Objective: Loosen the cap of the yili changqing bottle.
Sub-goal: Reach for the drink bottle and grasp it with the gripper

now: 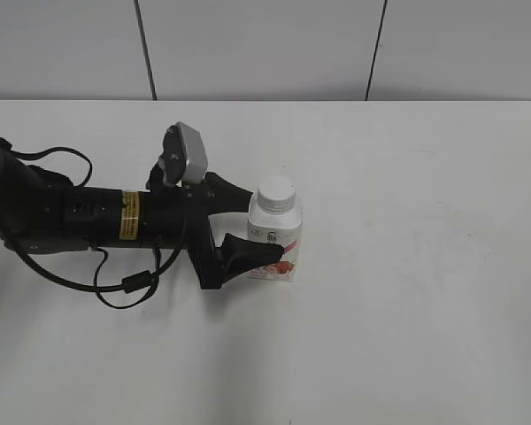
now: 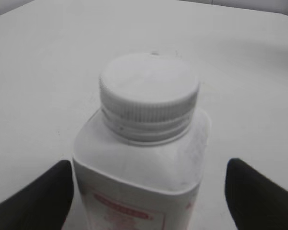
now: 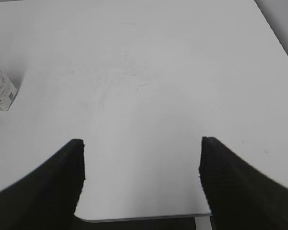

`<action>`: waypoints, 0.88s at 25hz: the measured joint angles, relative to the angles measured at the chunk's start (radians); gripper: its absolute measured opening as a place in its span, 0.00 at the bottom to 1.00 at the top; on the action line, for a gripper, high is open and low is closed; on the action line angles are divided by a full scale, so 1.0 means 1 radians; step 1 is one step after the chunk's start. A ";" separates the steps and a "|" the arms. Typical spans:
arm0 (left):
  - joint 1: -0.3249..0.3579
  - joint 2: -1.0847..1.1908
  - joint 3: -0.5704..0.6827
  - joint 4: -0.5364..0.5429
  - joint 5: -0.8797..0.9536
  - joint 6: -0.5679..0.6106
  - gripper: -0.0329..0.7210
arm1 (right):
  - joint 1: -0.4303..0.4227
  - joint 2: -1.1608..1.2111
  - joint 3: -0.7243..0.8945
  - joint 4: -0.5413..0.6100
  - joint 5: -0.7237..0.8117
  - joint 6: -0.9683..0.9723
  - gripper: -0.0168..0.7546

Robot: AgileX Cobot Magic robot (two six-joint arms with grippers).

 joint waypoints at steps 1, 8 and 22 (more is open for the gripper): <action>0.000 0.001 0.000 0.000 0.001 0.000 0.82 | 0.000 0.000 0.000 0.000 0.000 0.000 0.78; 0.000 0.001 -0.001 -0.002 0.002 0.000 0.70 | 0.000 0.000 -0.001 0.001 0.000 0.000 0.78; 0.000 0.001 -0.002 -0.006 0.007 0.000 0.57 | 0.000 0.588 -0.229 0.006 0.012 -0.029 0.78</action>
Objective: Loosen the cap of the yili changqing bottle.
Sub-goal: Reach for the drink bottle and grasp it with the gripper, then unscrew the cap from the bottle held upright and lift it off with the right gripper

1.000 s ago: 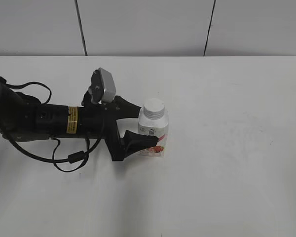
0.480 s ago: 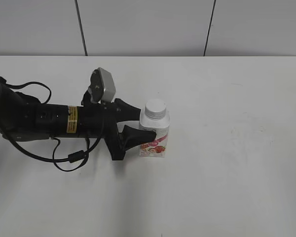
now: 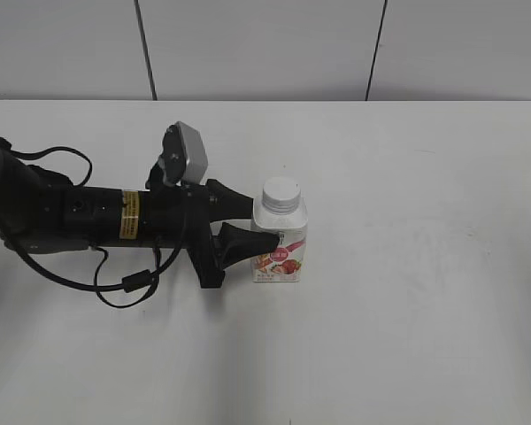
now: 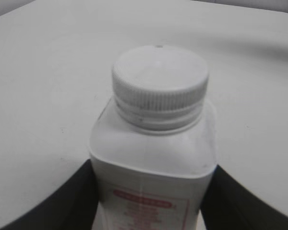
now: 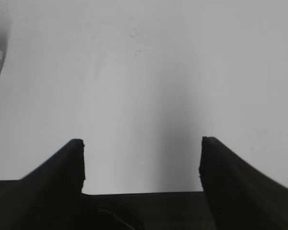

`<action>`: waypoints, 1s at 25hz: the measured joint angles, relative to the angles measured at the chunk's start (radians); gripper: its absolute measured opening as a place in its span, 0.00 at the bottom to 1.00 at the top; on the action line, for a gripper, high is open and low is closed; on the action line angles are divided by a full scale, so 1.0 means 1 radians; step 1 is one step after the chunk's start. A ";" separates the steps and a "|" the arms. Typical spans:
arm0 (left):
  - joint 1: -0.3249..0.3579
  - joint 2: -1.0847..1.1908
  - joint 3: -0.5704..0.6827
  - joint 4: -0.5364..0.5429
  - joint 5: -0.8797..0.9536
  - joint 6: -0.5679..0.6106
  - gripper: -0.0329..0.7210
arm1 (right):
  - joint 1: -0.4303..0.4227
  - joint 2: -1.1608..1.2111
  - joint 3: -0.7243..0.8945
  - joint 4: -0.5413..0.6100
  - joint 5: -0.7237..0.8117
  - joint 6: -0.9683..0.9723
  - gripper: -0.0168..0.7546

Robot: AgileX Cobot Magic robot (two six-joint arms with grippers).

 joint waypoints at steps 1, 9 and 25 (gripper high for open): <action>0.000 0.000 0.000 0.000 0.000 0.000 0.57 | 0.000 0.049 -0.019 0.001 0.003 -0.001 0.78; 0.000 0.000 0.000 0.001 -0.001 0.000 0.56 | 0.000 0.501 -0.236 0.058 0.094 -0.031 0.78; 0.000 0.000 0.000 0.001 -0.001 0.000 0.56 | 0.012 1.017 -0.545 0.088 0.108 -0.033 0.78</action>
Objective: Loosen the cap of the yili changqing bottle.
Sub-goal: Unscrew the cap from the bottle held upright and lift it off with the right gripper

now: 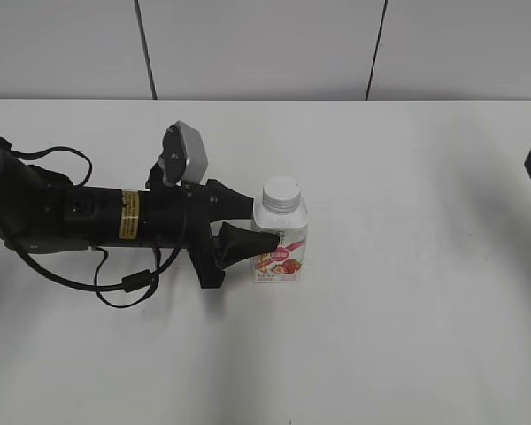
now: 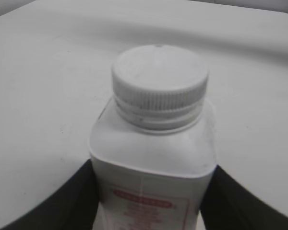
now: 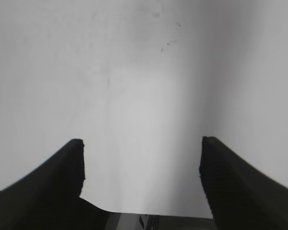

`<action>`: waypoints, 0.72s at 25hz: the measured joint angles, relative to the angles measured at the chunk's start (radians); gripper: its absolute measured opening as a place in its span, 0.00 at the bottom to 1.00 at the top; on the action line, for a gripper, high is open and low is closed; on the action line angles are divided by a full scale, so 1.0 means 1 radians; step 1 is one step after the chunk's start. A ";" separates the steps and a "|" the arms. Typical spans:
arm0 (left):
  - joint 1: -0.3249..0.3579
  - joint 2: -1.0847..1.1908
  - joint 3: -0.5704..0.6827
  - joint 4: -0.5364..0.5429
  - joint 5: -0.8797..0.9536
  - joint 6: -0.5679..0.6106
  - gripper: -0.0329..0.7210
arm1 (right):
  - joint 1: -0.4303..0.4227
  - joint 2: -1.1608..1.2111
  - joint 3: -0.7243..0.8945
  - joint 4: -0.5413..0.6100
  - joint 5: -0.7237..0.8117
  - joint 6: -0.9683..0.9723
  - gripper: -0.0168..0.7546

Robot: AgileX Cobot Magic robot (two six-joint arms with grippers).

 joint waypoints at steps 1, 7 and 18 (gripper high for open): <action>0.000 0.000 0.000 0.000 0.000 0.000 0.56 | 0.006 0.028 -0.023 0.000 0.001 0.000 0.78; 0.000 0.000 0.000 0.000 0.000 0.000 0.56 | 0.076 0.164 -0.182 -0.002 0.003 0.022 0.78; 0.000 0.000 0.000 0.000 -0.001 0.000 0.56 | 0.374 0.311 -0.371 0.001 0.004 0.095 0.74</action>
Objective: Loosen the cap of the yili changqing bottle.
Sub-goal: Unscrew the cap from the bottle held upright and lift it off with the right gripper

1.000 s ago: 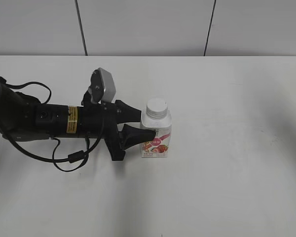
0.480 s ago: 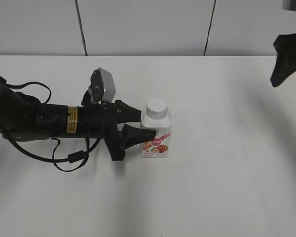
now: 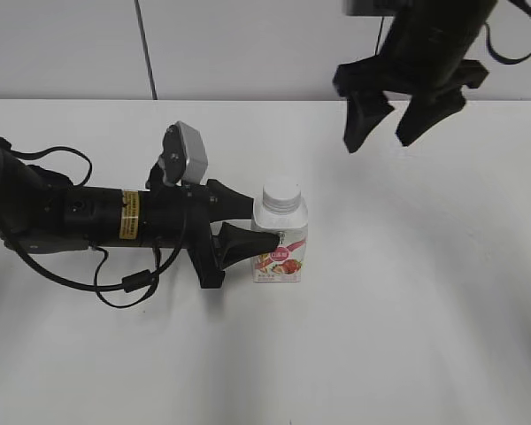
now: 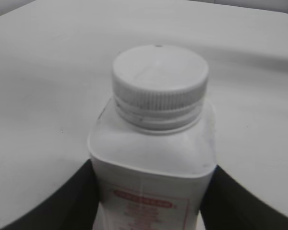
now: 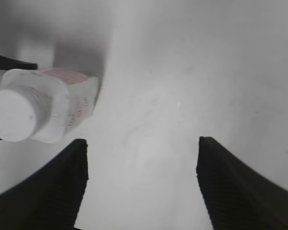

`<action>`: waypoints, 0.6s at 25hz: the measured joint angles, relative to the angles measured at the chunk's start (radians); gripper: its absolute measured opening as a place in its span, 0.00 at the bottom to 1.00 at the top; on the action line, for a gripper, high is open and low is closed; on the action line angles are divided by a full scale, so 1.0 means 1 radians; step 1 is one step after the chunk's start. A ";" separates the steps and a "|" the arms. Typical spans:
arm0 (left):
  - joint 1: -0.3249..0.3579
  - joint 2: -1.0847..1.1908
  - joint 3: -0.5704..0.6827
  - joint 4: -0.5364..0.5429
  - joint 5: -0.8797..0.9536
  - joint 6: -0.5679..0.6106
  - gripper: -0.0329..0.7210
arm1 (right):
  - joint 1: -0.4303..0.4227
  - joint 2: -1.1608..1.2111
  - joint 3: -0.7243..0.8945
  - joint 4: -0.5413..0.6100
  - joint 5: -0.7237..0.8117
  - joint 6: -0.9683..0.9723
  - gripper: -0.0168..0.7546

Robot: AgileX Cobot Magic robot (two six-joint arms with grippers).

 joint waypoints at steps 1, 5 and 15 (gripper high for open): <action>0.000 0.000 0.000 0.000 0.000 0.000 0.56 | 0.021 0.009 -0.010 0.000 0.000 0.010 0.74; 0.000 0.000 0.000 0.000 0.001 0.000 0.56 | 0.100 0.053 -0.059 0.008 0.001 0.058 0.74; 0.000 0.000 -0.001 0.001 0.001 0.000 0.56 | 0.157 0.162 -0.169 0.089 0.001 0.095 0.74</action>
